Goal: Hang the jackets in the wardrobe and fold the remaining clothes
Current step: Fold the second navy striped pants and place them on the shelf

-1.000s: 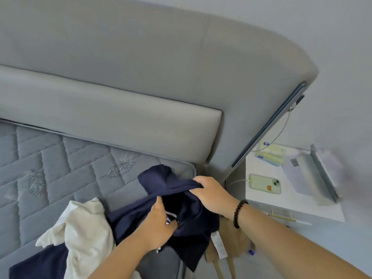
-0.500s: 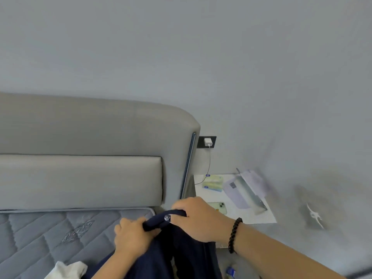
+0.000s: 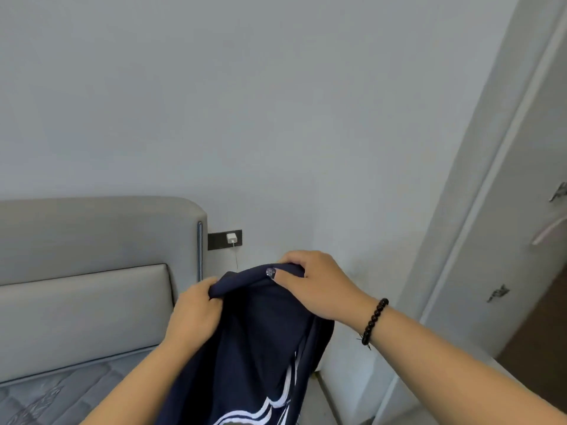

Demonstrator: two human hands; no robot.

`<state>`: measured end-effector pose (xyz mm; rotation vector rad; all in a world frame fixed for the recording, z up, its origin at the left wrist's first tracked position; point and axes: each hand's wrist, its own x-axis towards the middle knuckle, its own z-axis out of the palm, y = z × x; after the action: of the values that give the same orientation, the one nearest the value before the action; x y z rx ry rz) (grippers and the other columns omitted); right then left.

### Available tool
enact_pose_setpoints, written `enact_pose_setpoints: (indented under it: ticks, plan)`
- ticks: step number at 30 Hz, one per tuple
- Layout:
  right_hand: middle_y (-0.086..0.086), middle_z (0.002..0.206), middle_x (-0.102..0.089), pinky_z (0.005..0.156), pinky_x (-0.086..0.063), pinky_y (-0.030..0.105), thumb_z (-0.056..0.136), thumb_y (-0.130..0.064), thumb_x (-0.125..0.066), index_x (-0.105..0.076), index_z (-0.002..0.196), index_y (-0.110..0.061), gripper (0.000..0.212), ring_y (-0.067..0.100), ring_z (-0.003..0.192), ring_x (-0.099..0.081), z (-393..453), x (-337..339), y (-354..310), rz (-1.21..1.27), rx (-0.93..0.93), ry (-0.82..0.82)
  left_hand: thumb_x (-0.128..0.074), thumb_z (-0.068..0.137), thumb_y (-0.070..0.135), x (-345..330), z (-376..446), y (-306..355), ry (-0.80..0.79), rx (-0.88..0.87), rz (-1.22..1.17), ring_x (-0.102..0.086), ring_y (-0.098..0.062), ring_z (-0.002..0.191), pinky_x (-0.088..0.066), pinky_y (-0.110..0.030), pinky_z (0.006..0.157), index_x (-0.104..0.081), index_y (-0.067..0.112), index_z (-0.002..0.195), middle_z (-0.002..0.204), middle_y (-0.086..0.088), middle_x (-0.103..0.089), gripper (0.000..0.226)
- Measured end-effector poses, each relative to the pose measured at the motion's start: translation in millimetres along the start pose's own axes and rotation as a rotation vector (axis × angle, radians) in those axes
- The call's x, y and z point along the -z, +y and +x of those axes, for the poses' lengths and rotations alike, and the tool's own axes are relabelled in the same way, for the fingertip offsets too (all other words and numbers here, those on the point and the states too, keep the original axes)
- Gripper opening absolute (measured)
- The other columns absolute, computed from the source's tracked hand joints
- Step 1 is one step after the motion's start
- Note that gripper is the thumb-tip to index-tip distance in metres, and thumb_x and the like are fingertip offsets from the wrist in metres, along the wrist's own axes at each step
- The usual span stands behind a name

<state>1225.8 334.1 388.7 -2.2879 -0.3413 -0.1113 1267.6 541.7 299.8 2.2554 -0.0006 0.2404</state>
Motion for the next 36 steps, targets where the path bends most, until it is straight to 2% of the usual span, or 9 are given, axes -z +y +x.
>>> enact_pose_setpoints:
  ticks: [4, 9, 13, 18, 21, 24, 26, 30, 36]
  plan:
    - [0.001, 0.077, -0.066, 0.065, -0.046, 0.025, 0.085, -0.05, -0.06, -0.067, 0.083, -0.015, 0.036, 0.008, 0.068, -0.058, -61, 62, 0, 0.04, -0.065, 0.036, -0.04, 0.077, -0.012, 3, -32, 92, 0.003, -0.21, -0.303, -0.057, 0.004, 0.061, -0.041, -0.008, 0.054, -0.065, 0.028, 0.072, 0.064, 0.017, -0.066, 0.047]
    - [-0.006, 0.076, -0.066, 0.067, -0.052, 0.028, 0.068, -0.083, -0.047, -0.068, 0.093, -0.023, 0.068, 0.011, 0.071, -0.062, -139, 122, 17, 0.243, -0.331, -0.088, -0.036, 0.078, -0.013, -16, -88, 189, -0.172, -0.371, -0.566, -0.064, -0.004, 0.068, -0.051, -0.017, 0.059, -0.07, 0.02, 0.075, 0.076, 0.0, -0.072, 0.048]
    - [0.013, 0.083, -0.073, 0.065, -0.058, 0.037, 0.065, -0.092, -0.039, -0.051, 0.122, -0.01, 0.101, 0.027, 0.074, -0.071, -191, 158, 49, 0.501, -0.74, 0.084, -0.039, 0.086, -0.012, -41, -128, 243, -0.453, -0.477, -0.647, -0.068, -0.016, 0.077, -0.055, -0.024, 0.065, -0.07, 0.018, 0.084, 0.083, -0.006, -0.073, 0.043]
    - [0.025, 0.109, -0.068, 0.083, -0.055, 0.056, 0.063, -0.093, -0.04, -0.056, 0.122, -0.007, 0.105, 0.043, 0.099, -0.067, -255, 174, 94, 0.877, -0.992, 0.247, -0.048, 0.088, -0.011, -76, -165, 282, -0.864, -0.65, -0.497, -0.07, -0.004, 0.082, -0.053, -0.017, 0.069, -0.076, 0.035, 0.085, 0.084, 0.011, -0.075, 0.054]
    - [0.026, 0.118, -0.064, 0.085, -0.053, 0.054, 0.081, -0.062, -0.061, -0.064, 0.117, -0.002, 0.07, 0.043, 0.109, -0.061, -285, 175, 101, 1.246, -0.828, 0.406, -0.062, 0.084, -0.011, -102, -185, 296, -1.127, -0.739, -0.402, -0.068, -0.01, 0.101, -0.053, -0.027, 0.093, -0.077, 0.034, 0.099, 0.102, 0.011, -0.074, 0.05]
    - [0.026, 0.094, -0.067, 0.074, -0.054, 0.04, 0.08, -0.003, -0.068, -0.065, 0.094, 0.012, 0.02, 0.036, 0.085, -0.067, -307, 177, 105, 1.041, -0.729, 0.713, -0.064, 0.084, -0.009, -120, -200, 307, -1.406, -0.845, -0.358, -0.064, -0.011, 0.113, -0.049, -0.03, 0.101, -0.069, 0.021, 0.121, 0.119, 0.003, -0.07, 0.048]
    - [0.027, 0.085, -0.065, 0.071, -0.052, 0.039, 0.078, 0.012, -0.064, -0.066, 0.078, 0.011, 0.002, 0.035, 0.076, -0.065, -317, 181, 101, 0.901, -0.717, 0.87, -0.058, 0.082, -0.014, -127, -200, 316, -1.518, -0.849, -0.355, -0.06, -0.012, 0.119, -0.047, -0.028, 0.101, -0.064, 0.015, 0.128, 0.127, -0.001, -0.066, 0.054]
    - [0.017, 0.071, -0.07, 0.049, -0.051, 0.026, 0.081, 0.015, -0.058, -0.069, 0.092, 0.003, 0.02, 0.023, 0.058, -0.068, -331, 193, 86, 0.761, -0.672, 1.027, -0.057, 0.086, -0.011, -144, -193, 328, -1.635, -0.708, -0.39, -0.064, -0.019, 0.115, -0.05, -0.031, 0.098, -0.066, 0.006, 0.121, 0.12, -0.011, -0.068, 0.04]
    - [0.005, 0.062, -0.059, 0.043, -0.041, 0.019, 0.076, 0.011, -0.044, -0.07, 0.093, -0.008, 0.037, 0.013, 0.047, -0.054, -356, 216, 74, 0.624, -0.633, 1.151, -0.064, 0.089, 0.034, -182, -180, 338, -1.32, -0.396, -0.415, -0.071, -0.012, 0.092, -0.055, -0.029, 0.085, -0.066, 0.014, 0.106, 0.098, 0.001, -0.075, 0.026]
